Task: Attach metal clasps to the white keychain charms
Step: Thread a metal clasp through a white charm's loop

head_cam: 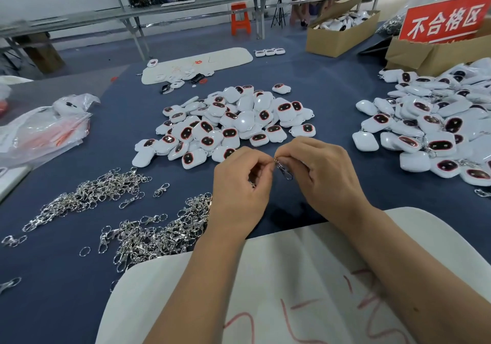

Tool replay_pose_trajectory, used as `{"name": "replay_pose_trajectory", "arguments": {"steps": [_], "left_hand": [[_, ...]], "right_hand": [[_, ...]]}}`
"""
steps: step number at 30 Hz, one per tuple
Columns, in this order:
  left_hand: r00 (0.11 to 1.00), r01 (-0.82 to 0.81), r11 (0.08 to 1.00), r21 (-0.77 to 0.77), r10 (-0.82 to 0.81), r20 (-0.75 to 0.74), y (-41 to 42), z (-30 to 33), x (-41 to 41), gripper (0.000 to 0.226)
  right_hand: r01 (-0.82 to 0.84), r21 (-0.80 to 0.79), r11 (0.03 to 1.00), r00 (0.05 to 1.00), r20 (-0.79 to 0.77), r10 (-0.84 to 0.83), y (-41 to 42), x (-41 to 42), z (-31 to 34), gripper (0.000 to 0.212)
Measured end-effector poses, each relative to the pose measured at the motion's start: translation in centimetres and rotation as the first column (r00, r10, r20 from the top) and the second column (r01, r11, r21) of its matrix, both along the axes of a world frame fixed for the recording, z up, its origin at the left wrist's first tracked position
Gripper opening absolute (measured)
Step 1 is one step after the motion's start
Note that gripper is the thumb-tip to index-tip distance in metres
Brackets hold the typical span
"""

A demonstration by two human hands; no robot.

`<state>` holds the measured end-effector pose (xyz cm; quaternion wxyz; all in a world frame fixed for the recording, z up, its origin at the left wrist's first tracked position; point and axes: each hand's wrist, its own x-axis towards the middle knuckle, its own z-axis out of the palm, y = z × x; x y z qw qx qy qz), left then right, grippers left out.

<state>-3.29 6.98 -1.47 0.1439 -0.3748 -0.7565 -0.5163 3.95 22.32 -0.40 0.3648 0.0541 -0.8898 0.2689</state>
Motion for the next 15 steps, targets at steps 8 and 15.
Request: {"name": "replay_pose_trajectory", "arguments": {"steps": [8, 15], "left_hand": [[0.999, -0.030, 1.000, 0.011, 0.030, -0.012, 0.00, -0.08, -0.09, 0.014], [0.999, -0.014, 0.998, 0.060, 0.017, -0.038, -0.02, 0.23, -0.17, 0.011]], "right_hand": [[0.006, 0.043, 0.999, 1.000, -0.016, -0.005, -0.04, -0.07, -0.15, 0.018], [-0.011, -0.113, 0.994, 0.998, -0.059, 0.005, -0.19, -0.28, -0.62, 0.015]]}}
